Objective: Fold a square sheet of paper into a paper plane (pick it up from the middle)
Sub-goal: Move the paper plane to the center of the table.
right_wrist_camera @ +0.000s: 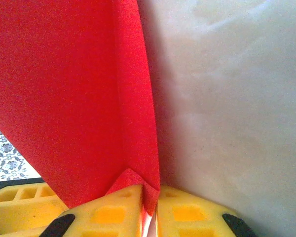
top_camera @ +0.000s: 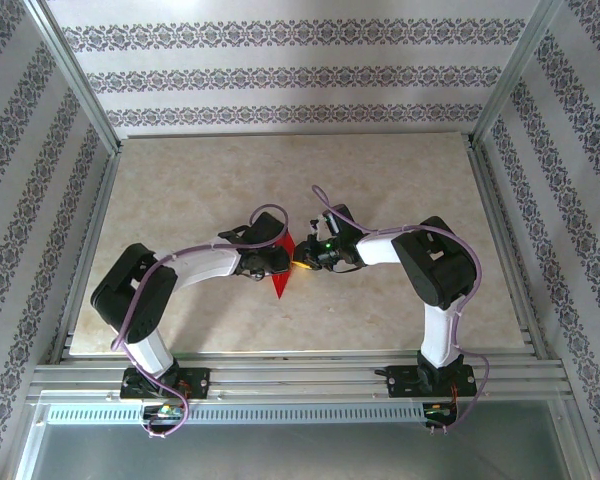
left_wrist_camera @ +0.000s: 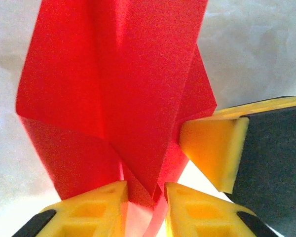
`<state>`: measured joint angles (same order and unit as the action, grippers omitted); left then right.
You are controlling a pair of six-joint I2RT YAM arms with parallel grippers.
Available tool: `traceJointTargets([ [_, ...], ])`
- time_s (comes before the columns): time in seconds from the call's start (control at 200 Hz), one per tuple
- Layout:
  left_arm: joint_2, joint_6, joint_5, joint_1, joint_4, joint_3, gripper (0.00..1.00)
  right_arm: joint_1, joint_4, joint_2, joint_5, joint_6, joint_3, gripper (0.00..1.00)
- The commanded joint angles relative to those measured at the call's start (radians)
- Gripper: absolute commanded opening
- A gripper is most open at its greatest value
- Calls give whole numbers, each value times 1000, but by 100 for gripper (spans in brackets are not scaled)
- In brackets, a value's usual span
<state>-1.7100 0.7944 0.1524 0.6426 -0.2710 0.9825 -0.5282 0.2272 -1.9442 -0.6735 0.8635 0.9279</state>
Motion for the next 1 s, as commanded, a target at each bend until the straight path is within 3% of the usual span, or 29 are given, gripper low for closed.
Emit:
traceJointTargets([
  [0.0, -25, -32, -14, 15, -66, 28, 27, -12, -22, -15, 2, -17, 20, 15],
  [0.15, -23, -43, -24, 17, -81, 31, 33, -13, -23, -15, 1, -18, 22, 15],
  [0.36, -44, -56, -35, 24, -102, 55, 33, -13, -25, -15, 0, -17, 25, 15],
  [0.71, -75, -83, -133, 55, -224, 132, 19, -10, -26, 2, 0, -18, 28, 16],
  [0.829, -78, -86, -154, 58, -246, 142, 12, 0, -28, 38, 15, -17, 18, 22],
  [0.994, -64, -102, -184, 58, -285, 152, 6, 49, -48, 165, 86, -36, -38, 37],
])
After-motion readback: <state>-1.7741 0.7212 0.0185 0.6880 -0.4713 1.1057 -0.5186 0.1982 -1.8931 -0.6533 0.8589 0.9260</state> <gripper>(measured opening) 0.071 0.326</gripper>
